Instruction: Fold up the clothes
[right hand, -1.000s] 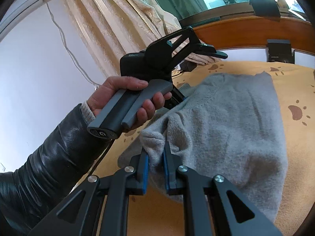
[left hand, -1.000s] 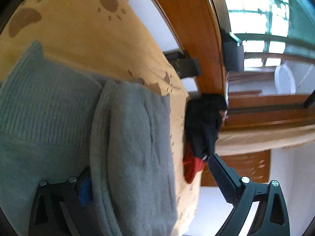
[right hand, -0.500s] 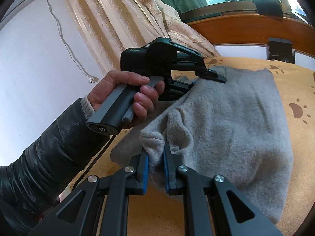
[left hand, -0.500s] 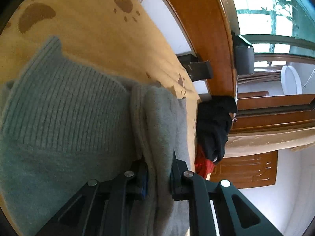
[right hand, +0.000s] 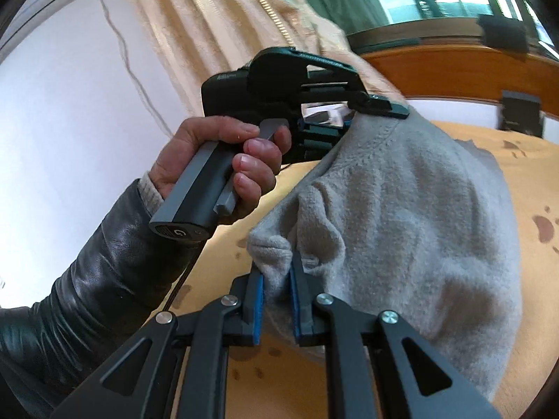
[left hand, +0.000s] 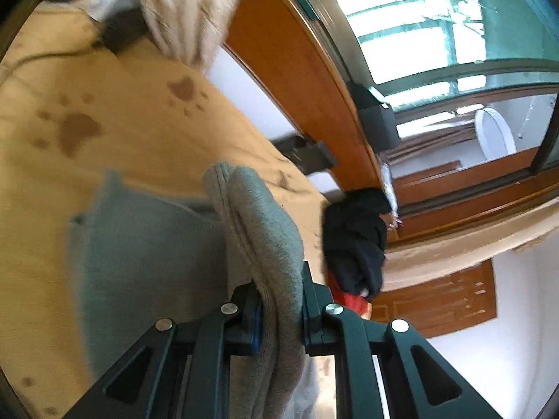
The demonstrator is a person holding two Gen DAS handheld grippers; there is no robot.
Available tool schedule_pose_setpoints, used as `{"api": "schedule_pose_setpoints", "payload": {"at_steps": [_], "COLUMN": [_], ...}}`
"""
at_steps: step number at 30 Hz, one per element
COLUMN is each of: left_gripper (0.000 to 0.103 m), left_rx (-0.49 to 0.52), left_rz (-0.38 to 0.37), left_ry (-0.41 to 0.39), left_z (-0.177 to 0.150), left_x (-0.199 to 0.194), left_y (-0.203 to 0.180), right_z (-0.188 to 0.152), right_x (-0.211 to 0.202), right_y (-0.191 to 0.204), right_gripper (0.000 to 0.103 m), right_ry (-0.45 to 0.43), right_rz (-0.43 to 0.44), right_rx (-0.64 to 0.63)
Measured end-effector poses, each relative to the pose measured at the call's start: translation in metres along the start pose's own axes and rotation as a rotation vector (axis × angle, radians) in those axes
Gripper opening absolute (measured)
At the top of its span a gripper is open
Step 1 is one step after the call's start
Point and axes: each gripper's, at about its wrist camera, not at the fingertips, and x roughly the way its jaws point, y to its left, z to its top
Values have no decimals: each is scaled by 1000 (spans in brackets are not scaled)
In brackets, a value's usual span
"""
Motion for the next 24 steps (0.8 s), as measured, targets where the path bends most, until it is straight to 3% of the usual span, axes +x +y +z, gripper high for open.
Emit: {"api": "schedule_pose_setpoints", "payload": {"at_steps": [7, 10, 14, 17, 18, 19, 20, 22, 24], "left_gripper": [17, 20, 26, 35, 48, 54, 59, 59, 59], "left_rx": [10, 103, 135, 120, 122, 124, 126, 143, 176], "left_rz": [224, 252, 227, 238, 265, 293, 325, 342, 291], "left_ry": [-5, 5, 20, -4, -17, -32, -48, -76, -81], "left_z": [-6, -11, -8, -11, -13, -15, -19, -32, -53], "left_x": [-12, -7, -11, -30, -39, -49, -60, -80, -87], "left_y": [53, 55, 53, 50, 48, 46, 44, 36, 22], "right_z": [-13, -22, -18, -15, -13, -10, -8, -4, -3], "right_x": [59, 75, 71, 45, 31, 15, 0, -24, -44], "right_y": [7, 4, -1, 0, 1, 1, 0, -9, -29], "right_gripper": [14, 19, 25, 26, 26, 26, 26, 26, 26], "right_ry": [153, 201, 216, 171, 138, 98, 61, -7, -55], "right_rz": [41, 33, 49, 91, 98, 90, 70, -13, -133], "right_rx": [-9, -4, 24, 22, 7, -17, -38, -69, -88]}}
